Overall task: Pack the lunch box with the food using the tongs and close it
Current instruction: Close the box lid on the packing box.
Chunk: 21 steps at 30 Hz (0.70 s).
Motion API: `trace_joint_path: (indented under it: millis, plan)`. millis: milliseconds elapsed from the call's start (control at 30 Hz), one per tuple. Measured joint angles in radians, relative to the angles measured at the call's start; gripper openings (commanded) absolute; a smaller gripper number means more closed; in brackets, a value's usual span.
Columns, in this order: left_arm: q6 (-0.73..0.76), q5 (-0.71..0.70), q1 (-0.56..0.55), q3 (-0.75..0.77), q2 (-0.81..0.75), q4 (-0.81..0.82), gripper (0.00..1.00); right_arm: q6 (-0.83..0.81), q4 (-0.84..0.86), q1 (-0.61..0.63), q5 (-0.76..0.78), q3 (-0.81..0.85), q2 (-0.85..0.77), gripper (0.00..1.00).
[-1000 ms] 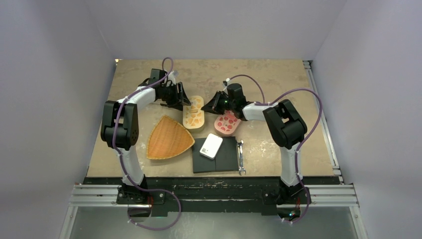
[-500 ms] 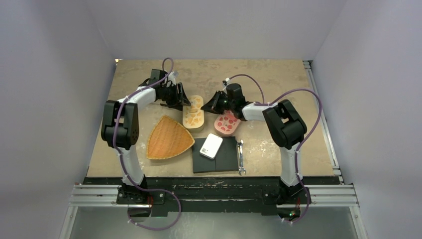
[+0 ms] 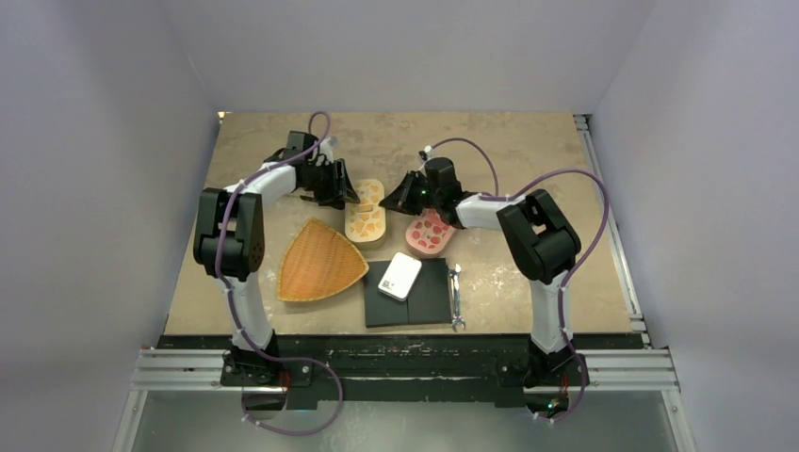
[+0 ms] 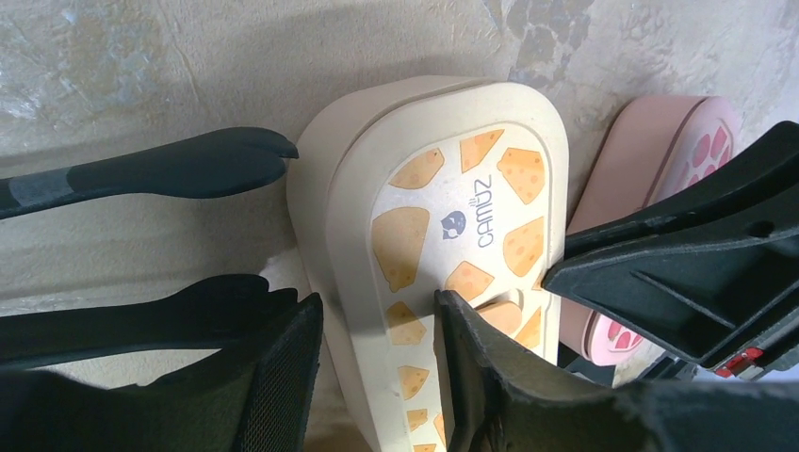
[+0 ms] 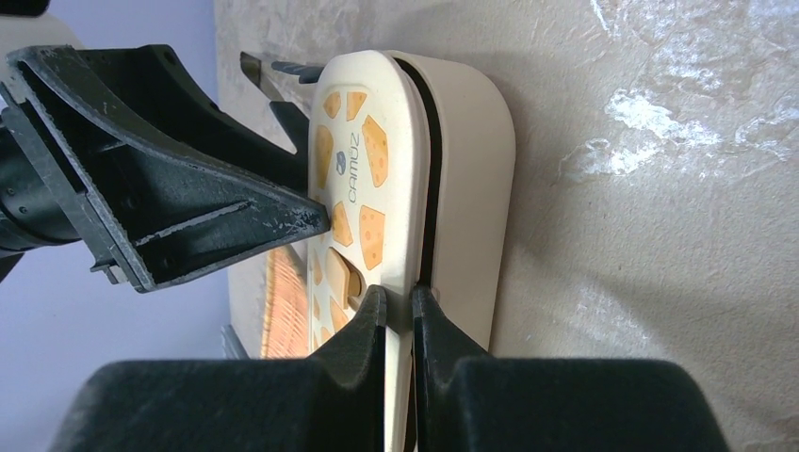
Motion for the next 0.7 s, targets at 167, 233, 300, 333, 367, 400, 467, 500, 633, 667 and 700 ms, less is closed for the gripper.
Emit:
trace_joint_path:
  millis: [167, 233, 300, 333, 367, 400, 467, 500, 633, 667, 700]
  plan:
    - [0.016, -0.018, -0.005, 0.015, 0.003, -0.023, 0.45, -0.029, -0.023, 0.009, 0.031, 0.002, -0.015, 0.25]
    - [0.018, -0.024, -0.009, 0.02, 0.003, -0.03, 0.45, -0.045, -0.034, 0.013, 0.042, 0.002, -0.022, 0.3]
    - [0.019, -0.026, -0.01, 0.021, 0.004, -0.033, 0.45, -0.061, -0.043, 0.019, 0.053, 0.003, -0.03, 0.34]
    - [0.019, -0.026, -0.01, 0.024, 0.005, -0.035, 0.45, -0.068, -0.048, 0.02, 0.057, 0.004, -0.034, 0.36]
    - [0.02, -0.028, -0.011, 0.026, 0.006, -0.038, 0.44, -0.077, -0.057, 0.022, 0.061, 0.005, -0.04, 0.37]
    - [0.024, -0.035, -0.013, 0.027, 0.009, -0.038, 0.44, -0.09, -0.077, 0.024, 0.074, 0.006, -0.045, 0.38]
    - [0.03, -0.04, -0.015, 0.03, 0.012, -0.04, 0.45, -0.112, -0.115, 0.024, 0.088, 0.006, -0.052, 0.39]
    - [0.033, -0.042, -0.016, 0.032, 0.012, -0.042, 0.44, -0.121, -0.131, 0.024, 0.093, 0.006, -0.054, 0.4]
    - [0.035, -0.051, -0.02, 0.034, 0.012, -0.045, 0.44, -0.151, -0.186, 0.024, 0.113, 0.015, -0.063, 0.41]
    - [0.035, -0.052, -0.021, 0.035, 0.012, -0.045, 0.44, -0.158, -0.196, 0.024, 0.114, 0.019, -0.068, 0.41]
    - [0.035, -0.053, -0.021, 0.035, 0.012, -0.045, 0.44, -0.164, -0.201, 0.024, 0.113, 0.02, -0.071, 0.42]
